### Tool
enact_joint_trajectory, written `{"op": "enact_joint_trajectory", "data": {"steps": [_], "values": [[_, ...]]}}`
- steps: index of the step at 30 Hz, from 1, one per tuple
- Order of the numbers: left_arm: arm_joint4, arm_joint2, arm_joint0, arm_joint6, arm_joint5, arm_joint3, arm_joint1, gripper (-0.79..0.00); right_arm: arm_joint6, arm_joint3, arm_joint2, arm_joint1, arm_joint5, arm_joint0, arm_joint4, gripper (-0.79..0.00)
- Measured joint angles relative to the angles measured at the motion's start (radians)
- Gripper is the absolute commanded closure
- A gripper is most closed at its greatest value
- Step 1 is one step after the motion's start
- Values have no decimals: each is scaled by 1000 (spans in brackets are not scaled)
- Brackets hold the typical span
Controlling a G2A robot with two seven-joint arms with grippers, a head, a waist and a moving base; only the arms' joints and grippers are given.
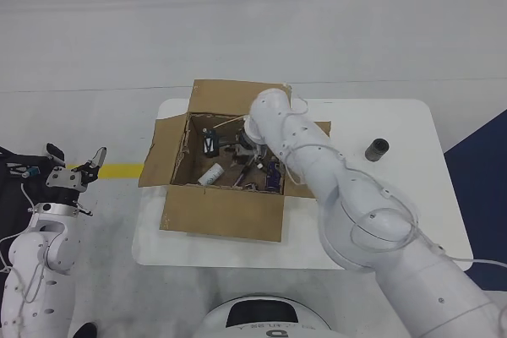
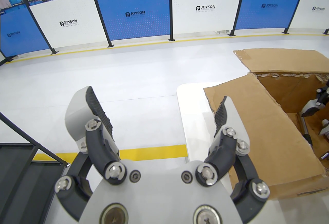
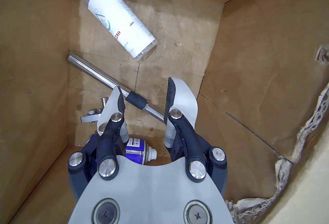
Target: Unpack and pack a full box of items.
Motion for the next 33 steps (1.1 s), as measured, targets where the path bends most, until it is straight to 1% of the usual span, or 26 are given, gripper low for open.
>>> {"op": "enact_joint_trajectory", "data": {"steps": [3,4,5,6,7,11,33], "values": [[0,0,0,0,0,0,0,-785,10,-5,17,5,0,-5,41,-320],[0,0,0,0,0,0,0,-785,12,-8,23,7,0,-7,55,-339],[0,0,0,0,0,0,0,-785,12,-14,30,10,0,-9,74,-391],[0,0,0,0,0,0,0,-785,10,-18,35,13,0,-10,88,-650],[0,0,0,0,0,0,0,-785,6,-23,39,16,0,-10,101,-785],[0,0,0,0,0,0,0,-785,-20,-46,50,31,0,-2,136,-785],[0,0,0,0,0,0,0,-785,-19,-46,49,30,0,-2,135,-785]]}}
